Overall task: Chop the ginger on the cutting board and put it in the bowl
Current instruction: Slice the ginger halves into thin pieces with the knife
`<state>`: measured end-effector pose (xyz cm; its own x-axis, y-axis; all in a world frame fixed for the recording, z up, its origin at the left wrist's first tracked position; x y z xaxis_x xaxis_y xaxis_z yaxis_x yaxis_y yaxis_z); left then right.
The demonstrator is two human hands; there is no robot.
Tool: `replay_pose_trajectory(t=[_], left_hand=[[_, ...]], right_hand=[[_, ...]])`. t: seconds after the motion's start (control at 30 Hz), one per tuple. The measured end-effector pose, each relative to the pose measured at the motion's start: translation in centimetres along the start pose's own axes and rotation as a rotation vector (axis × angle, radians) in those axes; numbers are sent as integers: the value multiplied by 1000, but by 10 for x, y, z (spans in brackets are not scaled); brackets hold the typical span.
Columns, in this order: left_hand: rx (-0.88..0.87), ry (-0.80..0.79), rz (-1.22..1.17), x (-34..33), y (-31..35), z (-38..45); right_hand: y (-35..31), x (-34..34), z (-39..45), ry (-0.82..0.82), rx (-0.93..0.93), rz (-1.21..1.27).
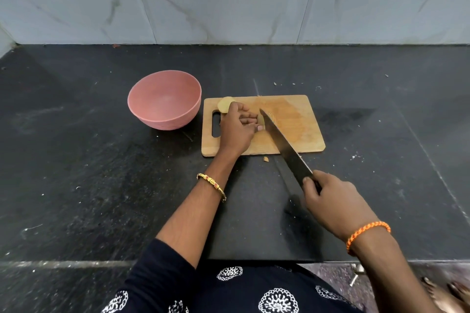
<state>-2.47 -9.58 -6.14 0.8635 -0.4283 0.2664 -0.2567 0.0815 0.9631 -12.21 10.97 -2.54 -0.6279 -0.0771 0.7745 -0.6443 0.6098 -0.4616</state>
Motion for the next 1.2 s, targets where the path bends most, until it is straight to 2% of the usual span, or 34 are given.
replay_pose_trajectory(t=[0.1, 0.2, 0.9, 1.2], left_hand=[[-15, 12, -14, 1, 0, 0], [-30, 20, -11, 1, -1, 0], [-46, 46, 5, 1, -1, 3], [-47, 72, 39, 0, 2, 2]], right_hand=[[-5, 3, 4, 93, 27, 60], [-14, 2, 20, 120, 43, 61], [-32, -10, 55, 105, 67, -43], [-21, -3, 61, 71, 54, -34]])
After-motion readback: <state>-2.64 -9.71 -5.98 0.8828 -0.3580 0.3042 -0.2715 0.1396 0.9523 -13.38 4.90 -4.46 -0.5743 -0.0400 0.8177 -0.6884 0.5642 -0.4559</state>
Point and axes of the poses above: each hand's wrist, its own z-axis towards the middle knuckle, its own x-axis out of the back of the hand, y = z × x, the point moved 8 cm from there along z, towards the middle knuckle, and after that the axes turned 7 degrees about -y, right-handed, at the moved point
